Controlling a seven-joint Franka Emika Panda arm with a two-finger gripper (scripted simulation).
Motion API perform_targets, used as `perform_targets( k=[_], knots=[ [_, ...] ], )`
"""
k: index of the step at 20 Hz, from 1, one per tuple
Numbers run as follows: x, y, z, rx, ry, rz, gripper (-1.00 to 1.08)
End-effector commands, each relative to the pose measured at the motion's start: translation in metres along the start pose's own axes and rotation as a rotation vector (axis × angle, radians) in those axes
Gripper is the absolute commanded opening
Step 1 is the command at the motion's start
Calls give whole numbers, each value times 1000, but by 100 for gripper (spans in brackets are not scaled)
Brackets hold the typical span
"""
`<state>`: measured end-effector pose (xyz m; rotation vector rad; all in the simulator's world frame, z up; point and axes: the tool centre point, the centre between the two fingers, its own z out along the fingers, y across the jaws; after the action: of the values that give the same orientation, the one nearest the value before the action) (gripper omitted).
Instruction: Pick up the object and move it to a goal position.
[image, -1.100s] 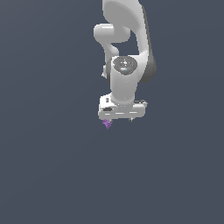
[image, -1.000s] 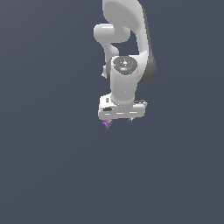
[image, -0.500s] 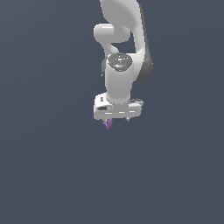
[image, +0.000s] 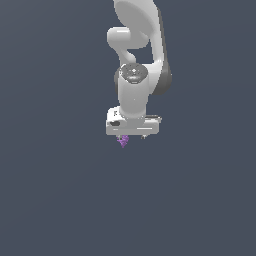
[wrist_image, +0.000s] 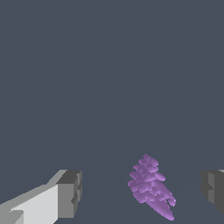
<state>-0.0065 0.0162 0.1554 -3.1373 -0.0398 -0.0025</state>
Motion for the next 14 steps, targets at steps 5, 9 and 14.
perform_targets(
  k=[5, 9, 14],
  knots=[
    [-17, 14, 20, 1, -1, 138, 100],
    [-34, 26, 37, 1, -2, 260, 100],
    [-52, 39, 53, -1, -2, 388, 100]
  ],
)
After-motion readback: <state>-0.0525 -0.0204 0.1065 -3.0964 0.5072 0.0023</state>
